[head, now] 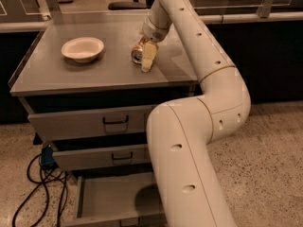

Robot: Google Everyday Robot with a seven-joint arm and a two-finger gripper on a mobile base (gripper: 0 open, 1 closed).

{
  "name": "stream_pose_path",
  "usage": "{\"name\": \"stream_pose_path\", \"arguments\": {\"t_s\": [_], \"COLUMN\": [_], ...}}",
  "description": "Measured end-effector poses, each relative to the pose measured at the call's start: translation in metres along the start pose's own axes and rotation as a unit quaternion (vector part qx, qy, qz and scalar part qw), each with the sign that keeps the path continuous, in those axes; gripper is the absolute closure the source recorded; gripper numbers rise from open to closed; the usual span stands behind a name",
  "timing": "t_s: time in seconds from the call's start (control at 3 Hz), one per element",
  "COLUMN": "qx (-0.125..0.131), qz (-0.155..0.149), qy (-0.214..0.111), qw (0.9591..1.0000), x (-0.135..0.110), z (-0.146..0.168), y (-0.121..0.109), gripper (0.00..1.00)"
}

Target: Place orange can into bottom drawer

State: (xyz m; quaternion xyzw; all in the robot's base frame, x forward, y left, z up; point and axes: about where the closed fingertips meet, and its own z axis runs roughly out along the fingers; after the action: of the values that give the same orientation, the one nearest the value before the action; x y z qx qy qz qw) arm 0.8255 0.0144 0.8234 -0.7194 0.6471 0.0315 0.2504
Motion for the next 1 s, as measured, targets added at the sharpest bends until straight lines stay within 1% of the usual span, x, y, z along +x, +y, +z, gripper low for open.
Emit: {"name": "stream_pose_path", "arguments": {"t_s": [1.0], "qx": [0.000], "qz": [0.000], "qy": [0.000], "qw": [1.0000], "x": [-0.0040], "z": [-0.0084], "y": [-0.0009], "gripper": [0.88]}}
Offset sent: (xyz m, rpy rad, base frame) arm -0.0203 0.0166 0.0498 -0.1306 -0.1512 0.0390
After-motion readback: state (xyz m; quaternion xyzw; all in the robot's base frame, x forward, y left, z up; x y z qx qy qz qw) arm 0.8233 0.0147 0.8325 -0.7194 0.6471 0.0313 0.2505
